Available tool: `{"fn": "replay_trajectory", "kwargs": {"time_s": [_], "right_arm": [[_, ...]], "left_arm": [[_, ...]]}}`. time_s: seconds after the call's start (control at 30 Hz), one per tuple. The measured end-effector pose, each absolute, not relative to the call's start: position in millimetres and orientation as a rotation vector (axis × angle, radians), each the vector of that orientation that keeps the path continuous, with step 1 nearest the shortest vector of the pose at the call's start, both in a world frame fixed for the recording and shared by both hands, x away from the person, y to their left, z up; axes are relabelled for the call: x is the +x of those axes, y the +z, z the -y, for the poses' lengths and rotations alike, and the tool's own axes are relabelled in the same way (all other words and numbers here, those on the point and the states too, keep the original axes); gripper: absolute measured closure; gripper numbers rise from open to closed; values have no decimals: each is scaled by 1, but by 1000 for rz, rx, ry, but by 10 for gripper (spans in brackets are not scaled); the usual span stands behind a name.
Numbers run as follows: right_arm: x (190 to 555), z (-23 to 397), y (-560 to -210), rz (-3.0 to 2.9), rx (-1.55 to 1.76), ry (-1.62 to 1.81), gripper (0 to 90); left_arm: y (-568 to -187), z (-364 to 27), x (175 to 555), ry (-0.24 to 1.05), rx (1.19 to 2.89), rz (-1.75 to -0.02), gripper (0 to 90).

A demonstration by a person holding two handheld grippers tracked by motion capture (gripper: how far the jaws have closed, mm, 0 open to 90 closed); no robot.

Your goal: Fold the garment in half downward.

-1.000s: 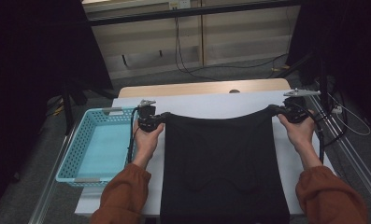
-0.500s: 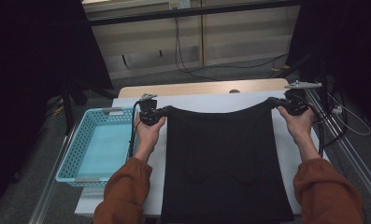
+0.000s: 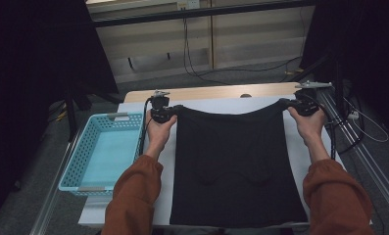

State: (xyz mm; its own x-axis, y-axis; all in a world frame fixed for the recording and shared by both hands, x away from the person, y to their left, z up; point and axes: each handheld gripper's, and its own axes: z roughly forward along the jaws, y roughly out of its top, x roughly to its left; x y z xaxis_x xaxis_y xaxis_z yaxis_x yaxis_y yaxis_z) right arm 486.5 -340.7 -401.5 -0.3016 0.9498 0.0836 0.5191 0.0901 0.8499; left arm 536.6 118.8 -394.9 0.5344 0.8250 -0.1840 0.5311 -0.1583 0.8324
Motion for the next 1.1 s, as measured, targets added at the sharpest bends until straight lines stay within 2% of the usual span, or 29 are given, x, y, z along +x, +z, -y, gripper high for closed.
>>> {"fn": "replay_trajectory", "kwargs": {"time_s": [0.43, 0.67, 0.7, 0.77, 0.8, 0.9, 1.1], "right_arm": [[493, 339, -391, -1854, 1429, 1119, 900], [498, 337, -398, -1860, 1442, 1082, 889], [499, 336, -400, -1857, 1446, 1075, 870], [500, 336, -403, -1839, 1468, 1050, 760], [500, 336, -403, -1821, 1482, 1043, 730], [499, 338, -402, -1812, 1476, 1026, 713], [489, 342, -402, -1827, 1460, 1041, 680]], "left_arm": [[-393, -118, 547, 374, 1806, -1127, 863], [-403, -117, 551, 352, 1804, -1152, 852], [-405, -115, 552, 355, 1801, -1164, 832], [-407, -115, 552, 372, 1797, -1200, 656], [-408, -116, 553, 359, 1792, -1205, 629], [-409, -116, 551, 361, 1794, -1212, 548], [-408, -114, 539, 365, 1827, -1171, 469]]}}
